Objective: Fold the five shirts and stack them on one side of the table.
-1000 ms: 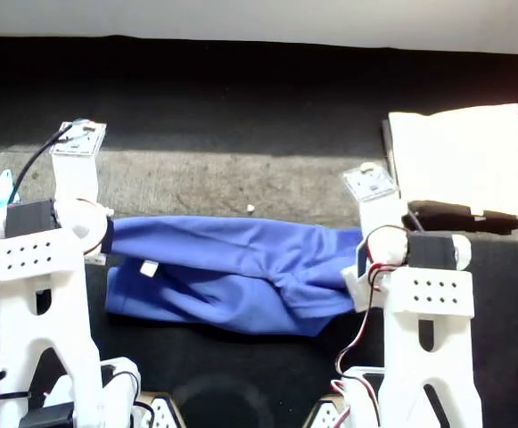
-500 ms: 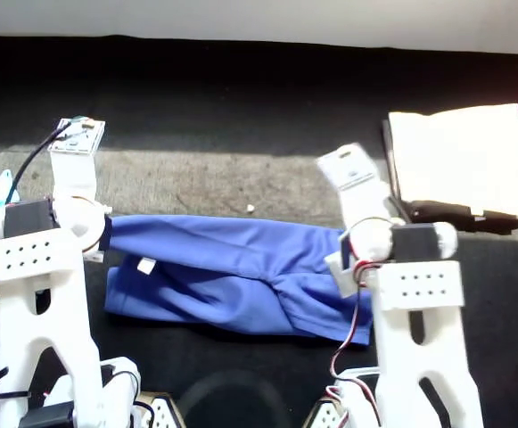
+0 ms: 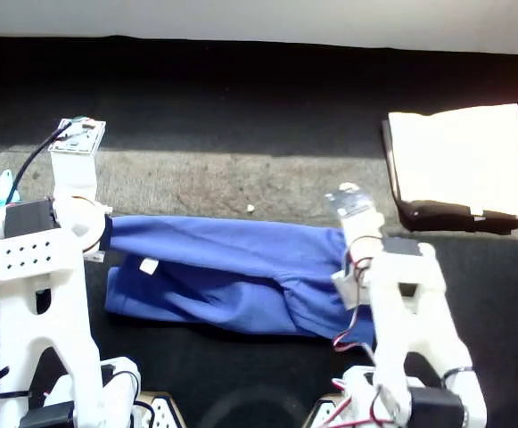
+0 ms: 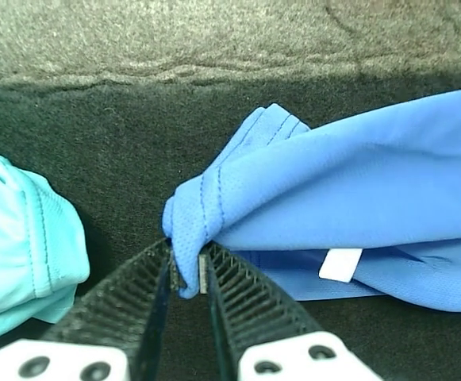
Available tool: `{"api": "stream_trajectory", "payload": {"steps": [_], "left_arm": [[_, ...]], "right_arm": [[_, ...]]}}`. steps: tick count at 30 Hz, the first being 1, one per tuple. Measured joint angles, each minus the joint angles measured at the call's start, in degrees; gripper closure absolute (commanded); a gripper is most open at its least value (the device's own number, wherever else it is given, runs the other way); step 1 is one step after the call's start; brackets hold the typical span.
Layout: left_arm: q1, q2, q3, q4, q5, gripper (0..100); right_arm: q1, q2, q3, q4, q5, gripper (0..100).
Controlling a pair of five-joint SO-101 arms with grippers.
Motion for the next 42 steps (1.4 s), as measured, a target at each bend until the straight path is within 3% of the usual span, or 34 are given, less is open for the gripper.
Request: {"api": "stream_trajectory", "payload": {"steps": [7, 13, 19, 27, 35, 42], "left_arm": [[0.0, 0.4, 3.2, 0.0, 0.0, 99], [3.2, 0.4, 10.5, 0.0, 0.0, 99], [13.8, 0.3, 12.9, -1.5, 0.0, 99], [15.6, 0.4, 13.0, -3.9, 0.0, 99], [15.6, 0.4, 13.0, -3.9, 0.0, 99], [15.6, 0.4, 13.0, -3.9, 0.0, 99]], "right_arm": [[14.9, 12.0, -8.4, -2.8, 3.7, 81.3], [23.5, 10.9, -13.5, 1.1, 4.0, 81.3], [23.6, -3.8, -12.5, 11.6, 4.0, 81.3], [14.7, -35.5, 9.8, 21.1, 4.0, 81.2], [10.7, -52.6, 22.9, 20.7, 8.4, 81.1], [8.4, -53.6, 34.9, 9.0, 8.8, 81.1]]}}
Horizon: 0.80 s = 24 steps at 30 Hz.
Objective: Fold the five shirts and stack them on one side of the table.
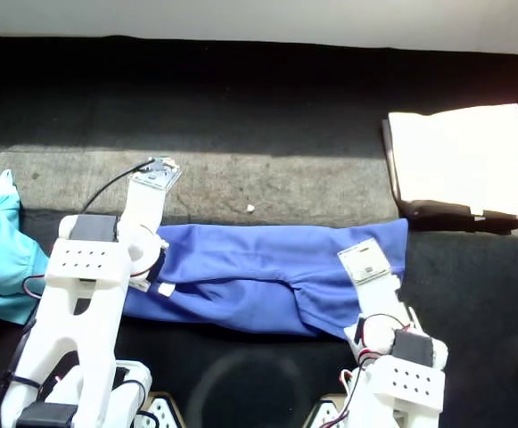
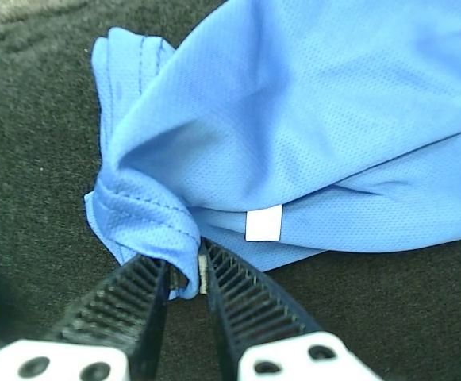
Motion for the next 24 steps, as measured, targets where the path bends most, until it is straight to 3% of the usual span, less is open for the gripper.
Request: {"api": "stream_trajectory", "payload": {"steps": [4, 9, 16, 24], "left_arm": [[0.0, 0.0, 0.0, 0.0, 0.0, 99], [0.0, 0.0, 0.0, 0.0, 0.0, 99], [0.0, 0.0, 0.0, 0.0, 0.0, 99], [0.0, 0.0, -0.3, 0.1, 0.0, 99]], "right_arm": [[-0.2, -0.2, 1.1, -1.3, 0.4, 82.0], [-0.2, -0.3, 1.1, -0.9, 3.2, 99.8], [-0.3, -0.7, 1.1, -0.3, 7.5, 99.2], [3.8, -0.4, -11.5, 2.7, 0.8, 99.1]]}}
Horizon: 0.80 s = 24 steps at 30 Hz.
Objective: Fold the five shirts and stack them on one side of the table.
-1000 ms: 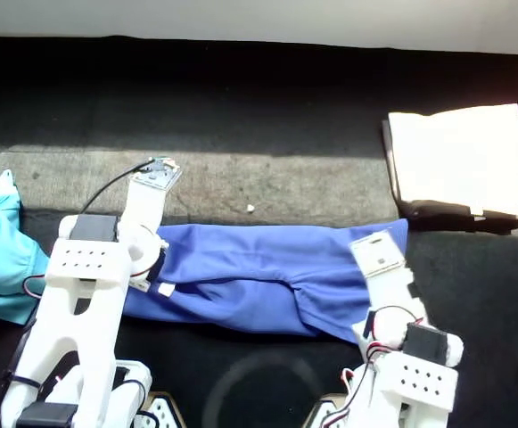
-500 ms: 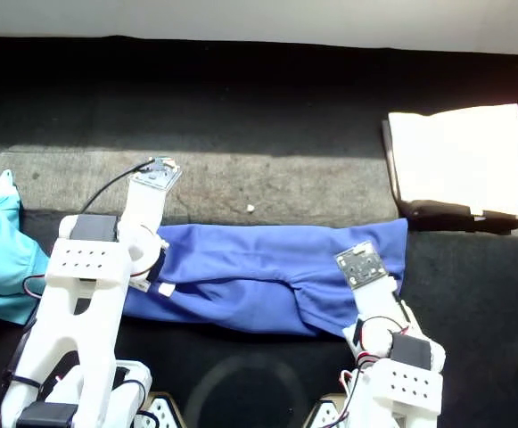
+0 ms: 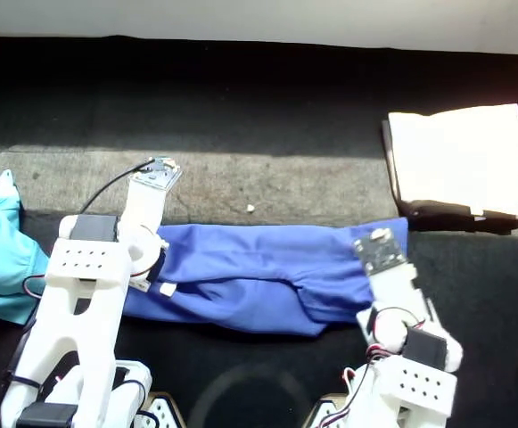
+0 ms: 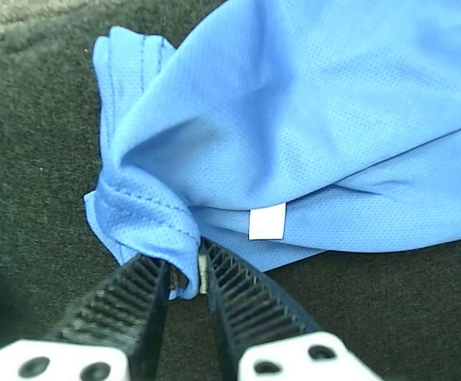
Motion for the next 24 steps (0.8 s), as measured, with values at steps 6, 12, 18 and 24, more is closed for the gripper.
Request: {"api": "stream_trajectory", "payload": {"steps": [6, 12, 18, 24], "left_arm": [[0.0, 0.0, -10.8, 8.3, 0.0, 99], [-2.5, 0.0, -28.1, 17.0, 0.0, 99], [-4.7, 0.0, -43.6, 18.7, 0.0, 99], [-4.7, 0.0, -54.7, 18.9, 0.0, 99]], "right_arm": [[0.2, 5.0, -16.0, 5.3, -5.4, 99.1], [-0.4, 19.0, -35.3, 9.8, -9.9, 99.1], [-0.4, 36.6, -61.2, 13.3, -15.6, 99.1], [-0.4, 54.0, -88.4, 19.8, -17.3, 99.1]]}}
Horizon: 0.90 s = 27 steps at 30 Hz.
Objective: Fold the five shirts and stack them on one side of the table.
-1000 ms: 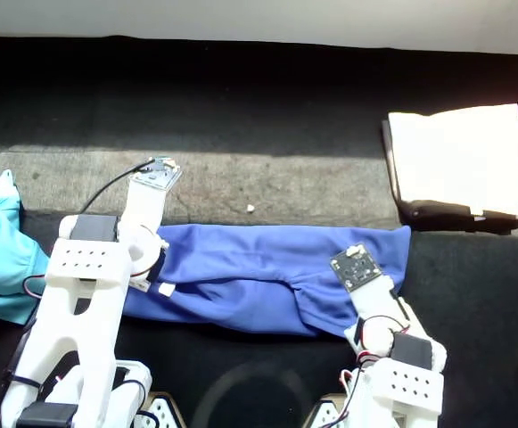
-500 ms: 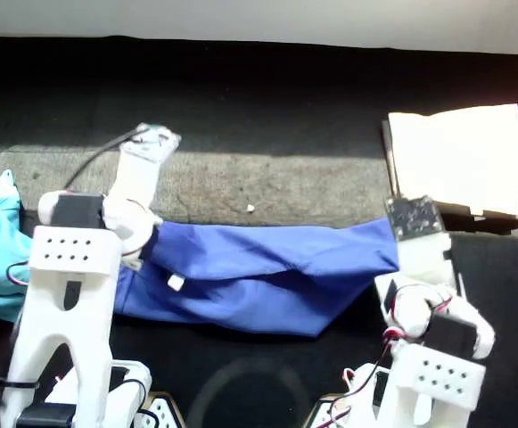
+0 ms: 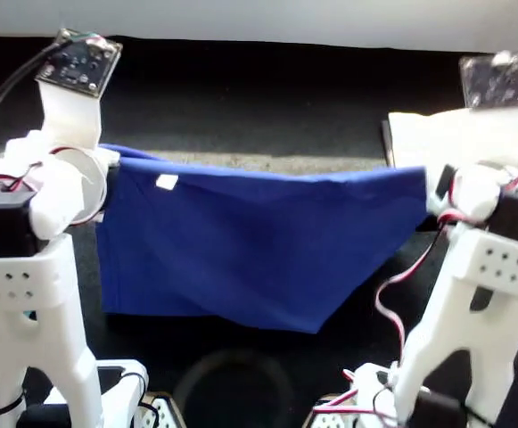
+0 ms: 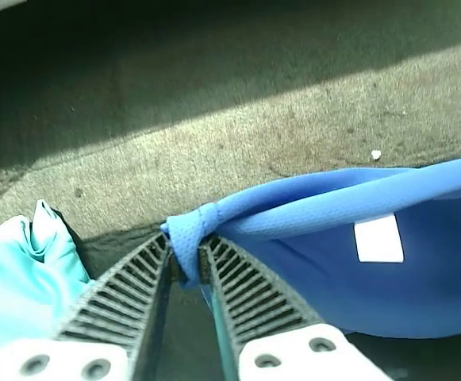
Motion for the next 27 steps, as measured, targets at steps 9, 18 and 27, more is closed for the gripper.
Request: {"api": "stream_trajectory", "payload": {"steps": [9, 18, 27], "left_arm": [[0.0, -0.1, -18.1, 8.0, 0.0, 99], [0.0, -0.2, -28.0, 9.5, 0.0, 99], [0.0, -0.2, -28.2, 9.5, 0.0, 99]], "right_arm": [[0.0, 11.0, -43.3, 14.4, 0.0, 99.1], [3.9, 11.3, -54.8, 12.1, 0.0, 99.1], [5.4, 10.8, -57.9, 9.0, 0.0, 99.1]]}}
